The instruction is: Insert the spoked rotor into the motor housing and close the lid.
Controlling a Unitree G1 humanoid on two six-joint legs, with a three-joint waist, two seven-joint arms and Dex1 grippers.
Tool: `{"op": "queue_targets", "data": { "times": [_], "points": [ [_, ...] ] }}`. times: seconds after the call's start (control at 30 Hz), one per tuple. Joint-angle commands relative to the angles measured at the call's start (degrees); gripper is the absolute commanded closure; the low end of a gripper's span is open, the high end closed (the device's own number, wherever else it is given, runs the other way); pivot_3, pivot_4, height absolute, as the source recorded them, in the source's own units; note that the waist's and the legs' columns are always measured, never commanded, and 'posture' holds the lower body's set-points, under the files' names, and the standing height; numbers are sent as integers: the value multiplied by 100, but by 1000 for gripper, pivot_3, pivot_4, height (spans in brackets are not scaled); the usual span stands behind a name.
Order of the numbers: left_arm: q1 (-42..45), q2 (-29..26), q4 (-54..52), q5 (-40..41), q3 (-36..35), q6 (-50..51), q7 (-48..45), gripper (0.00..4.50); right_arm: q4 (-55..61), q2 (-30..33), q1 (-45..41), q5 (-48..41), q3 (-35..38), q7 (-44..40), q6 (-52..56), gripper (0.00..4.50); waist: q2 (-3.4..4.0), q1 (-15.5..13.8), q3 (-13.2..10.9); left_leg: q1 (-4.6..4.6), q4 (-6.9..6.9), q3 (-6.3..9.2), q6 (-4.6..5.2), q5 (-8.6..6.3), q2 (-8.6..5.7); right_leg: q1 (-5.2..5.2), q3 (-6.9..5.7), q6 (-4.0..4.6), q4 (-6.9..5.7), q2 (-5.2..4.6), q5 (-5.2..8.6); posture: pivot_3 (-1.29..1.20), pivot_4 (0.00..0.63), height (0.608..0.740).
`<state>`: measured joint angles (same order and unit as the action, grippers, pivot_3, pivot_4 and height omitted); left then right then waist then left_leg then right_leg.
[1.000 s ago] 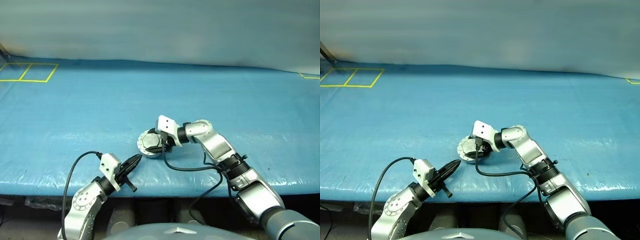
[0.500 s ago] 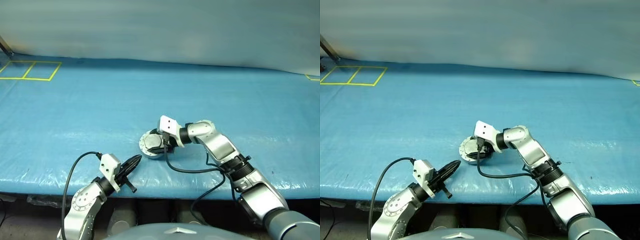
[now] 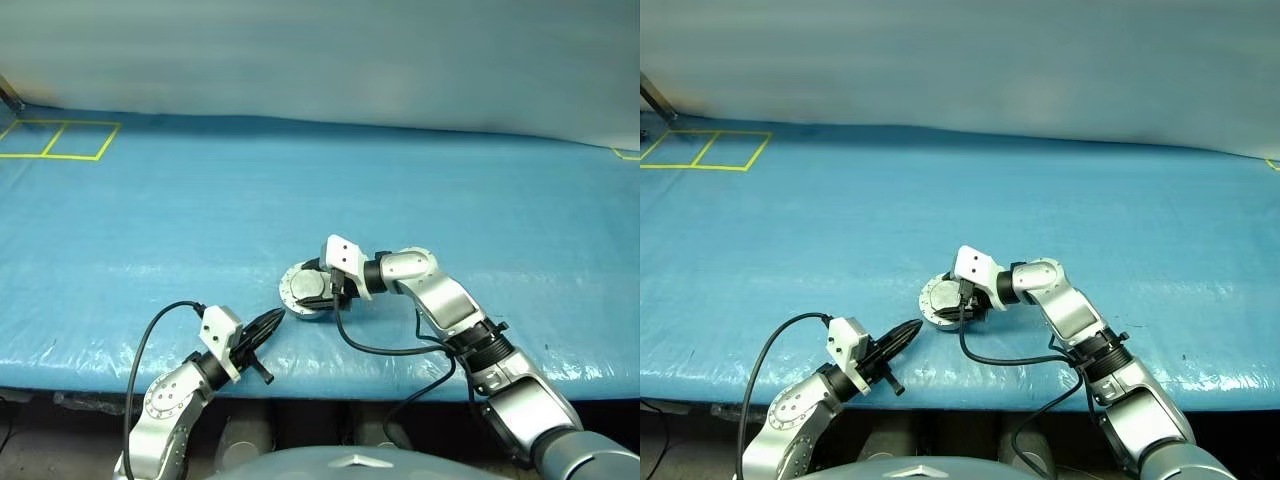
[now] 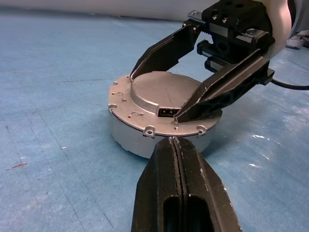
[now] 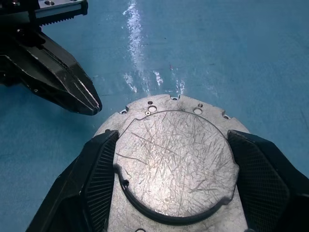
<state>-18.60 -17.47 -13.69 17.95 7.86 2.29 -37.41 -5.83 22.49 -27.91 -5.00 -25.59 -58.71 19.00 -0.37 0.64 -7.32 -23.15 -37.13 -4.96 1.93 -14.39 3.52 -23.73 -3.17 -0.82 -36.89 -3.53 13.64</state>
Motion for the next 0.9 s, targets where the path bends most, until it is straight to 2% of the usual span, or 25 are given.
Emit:
{"op": "queue_targets", "data": {
  "times": [0.03,0.33,0.5,0.63,0.73,0.9],
  "points": [
    [47,-12,-167,65,-24,30,0,4500,-484,172,151,423,-258,121,465,1235,0,1,0,0,1,0,0,-1,0,1,0,5,2,1,-2,0,150,740],
    [-10,-18,-238,61,-22,72,6,4500,-459,360,274,488,-345,-77,-78,1235,-1,-15,0,1,-5,1,-1,-2,-1,4,-4,-21,4,-8,12,0,150,740],
    [-23,-20,-232,53,-19,52,-3,4500,-369,180,369,94,-114,-23,332,1235,-2,-21,0,0,0,2,0,-4,-1,4,-7,-13,6,-7,8,0,150,740],
    [-33,-28,-232,46,-12,40,-14,4500,-480,374,354,632,-376,56,-433,1235,-1,-13,0,-1,-2,2,0,-4,-1,4,-7,-11,6,-8,7,0,150,740],
    [-20,-37,-221,23,-27,21,-4,4500,-578,344,365,607,-316,149,-423,1235,-3,-13,0,0,-2,2,0,-4,-1,4,-8,-21,6,-7,12,0,150,740],
    [316,74,-343,365,-442,553,442,4500,-551,295,372,486,-234,158,-295,1235,-3,-21,0,0,-6,5,-1,-3,1,7,-10,-20,3,-6,12,0,150,740]
  ]
}}
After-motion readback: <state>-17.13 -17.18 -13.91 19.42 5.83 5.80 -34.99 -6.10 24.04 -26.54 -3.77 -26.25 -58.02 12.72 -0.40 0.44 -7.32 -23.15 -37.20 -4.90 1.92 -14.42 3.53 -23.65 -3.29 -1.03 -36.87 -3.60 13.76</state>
